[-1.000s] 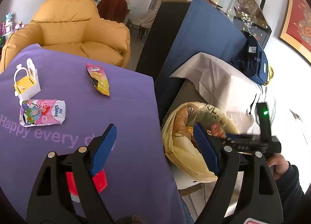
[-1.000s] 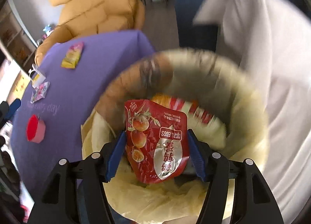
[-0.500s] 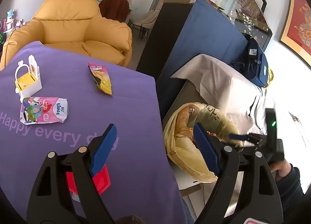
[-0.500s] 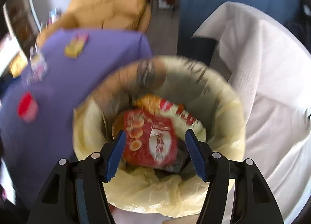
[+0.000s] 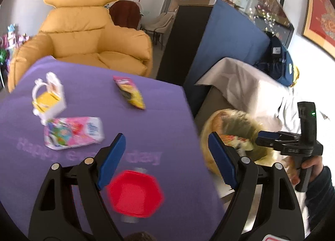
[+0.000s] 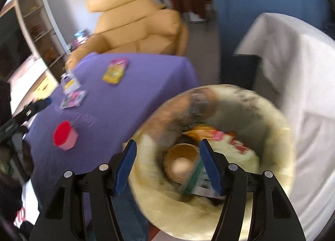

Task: Collect trash
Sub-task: 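Move both tools back over the table toward the remaining packets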

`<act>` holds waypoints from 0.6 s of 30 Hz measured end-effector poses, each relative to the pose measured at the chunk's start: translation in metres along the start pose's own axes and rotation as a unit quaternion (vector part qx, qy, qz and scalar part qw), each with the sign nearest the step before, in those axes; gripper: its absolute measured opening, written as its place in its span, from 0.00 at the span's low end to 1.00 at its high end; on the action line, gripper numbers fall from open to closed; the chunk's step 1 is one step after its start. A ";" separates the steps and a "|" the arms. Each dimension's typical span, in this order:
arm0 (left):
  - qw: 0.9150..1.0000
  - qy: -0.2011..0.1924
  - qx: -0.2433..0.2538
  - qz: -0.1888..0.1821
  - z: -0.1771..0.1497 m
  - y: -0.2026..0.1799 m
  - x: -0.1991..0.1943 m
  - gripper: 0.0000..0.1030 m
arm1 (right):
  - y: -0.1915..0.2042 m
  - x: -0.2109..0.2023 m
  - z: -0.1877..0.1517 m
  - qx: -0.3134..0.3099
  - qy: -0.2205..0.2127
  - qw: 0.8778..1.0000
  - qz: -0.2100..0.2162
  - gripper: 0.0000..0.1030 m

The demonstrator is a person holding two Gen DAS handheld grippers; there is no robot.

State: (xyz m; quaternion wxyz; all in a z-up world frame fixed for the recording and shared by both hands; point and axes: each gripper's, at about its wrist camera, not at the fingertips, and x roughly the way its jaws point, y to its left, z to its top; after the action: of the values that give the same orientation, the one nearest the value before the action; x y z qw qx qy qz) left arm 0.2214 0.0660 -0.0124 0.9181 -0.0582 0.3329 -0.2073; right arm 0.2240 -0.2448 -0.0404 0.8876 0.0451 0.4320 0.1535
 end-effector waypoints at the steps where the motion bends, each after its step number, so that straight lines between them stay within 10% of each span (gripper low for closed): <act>1: 1.000 0.002 0.004 0.008 0.000 0.008 -0.001 0.75 | 0.007 0.005 0.000 -0.008 0.001 1.000 0.001 0.58; 11: 0.994 0.042 -0.019 0.103 0.015 0.108 0.032 0.75 | 0.060 0.071 0.036 -0.043 0.001 0.996 -0.082 0.58; 18: 0.989 0.073 -0.059 0.117 0.008 0.139 0.051 0.75 | 0.089 0.109 0.073 -0.075 -0.011 0.997 -0.007 0.58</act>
State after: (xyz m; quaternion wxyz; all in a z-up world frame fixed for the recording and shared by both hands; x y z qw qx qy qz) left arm 0.3093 0.1707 -0.0704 0.9043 -0.0577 0.4151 -0.0818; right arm 0.3234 -0.1228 -0.0577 0.8943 -0.0223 0.4094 0.1790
